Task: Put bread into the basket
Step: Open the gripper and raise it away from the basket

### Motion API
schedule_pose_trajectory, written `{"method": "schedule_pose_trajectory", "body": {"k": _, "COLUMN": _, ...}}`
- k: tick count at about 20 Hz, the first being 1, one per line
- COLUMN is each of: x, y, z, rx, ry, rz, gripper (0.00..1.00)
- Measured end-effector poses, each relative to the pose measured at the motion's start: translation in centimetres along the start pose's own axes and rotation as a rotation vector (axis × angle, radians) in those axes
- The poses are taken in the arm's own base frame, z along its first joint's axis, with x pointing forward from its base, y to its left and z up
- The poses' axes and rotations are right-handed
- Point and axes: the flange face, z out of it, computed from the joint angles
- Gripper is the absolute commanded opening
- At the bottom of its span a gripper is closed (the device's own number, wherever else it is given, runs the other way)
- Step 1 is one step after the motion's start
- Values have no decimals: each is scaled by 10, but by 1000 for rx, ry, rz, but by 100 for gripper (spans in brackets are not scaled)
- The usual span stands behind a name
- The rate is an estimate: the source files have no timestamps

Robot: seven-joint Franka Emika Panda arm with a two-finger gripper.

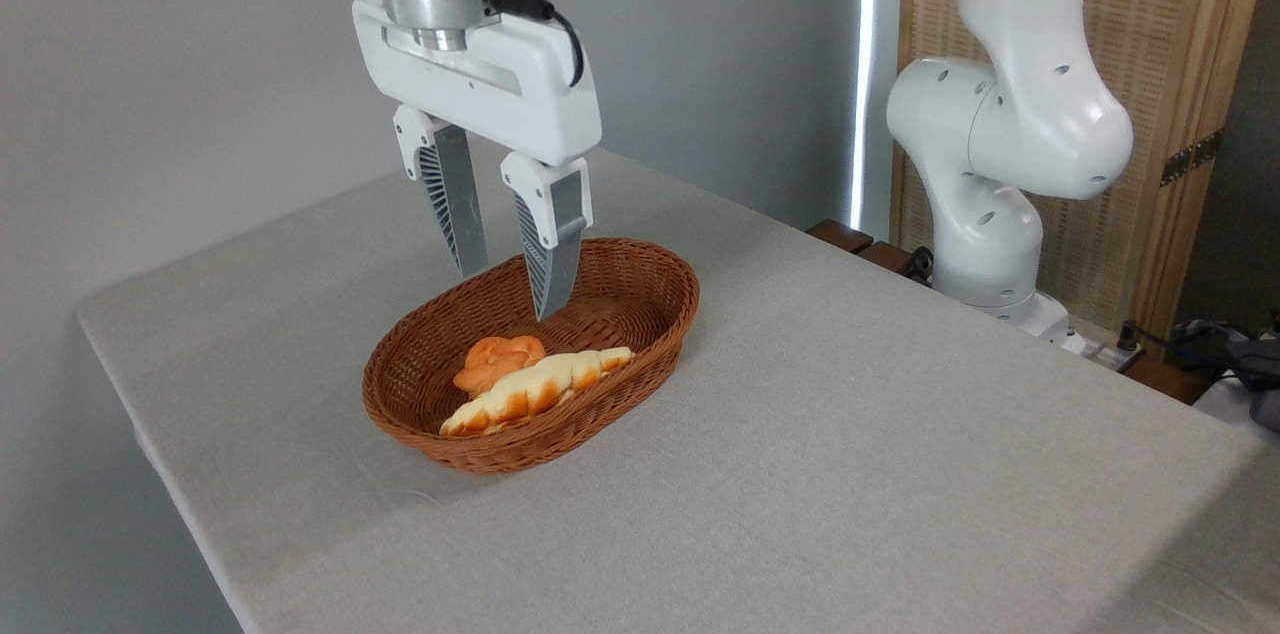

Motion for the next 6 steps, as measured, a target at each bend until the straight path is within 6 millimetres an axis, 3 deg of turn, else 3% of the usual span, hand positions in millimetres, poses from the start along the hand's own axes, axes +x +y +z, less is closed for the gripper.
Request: {"method": "schedule_pose_trajectory", "body": {"k": 6, "x": 2, "y": 1, "z": -2, "rx": 2, "ry": 4, "rz": 25, "gripper": 100}}
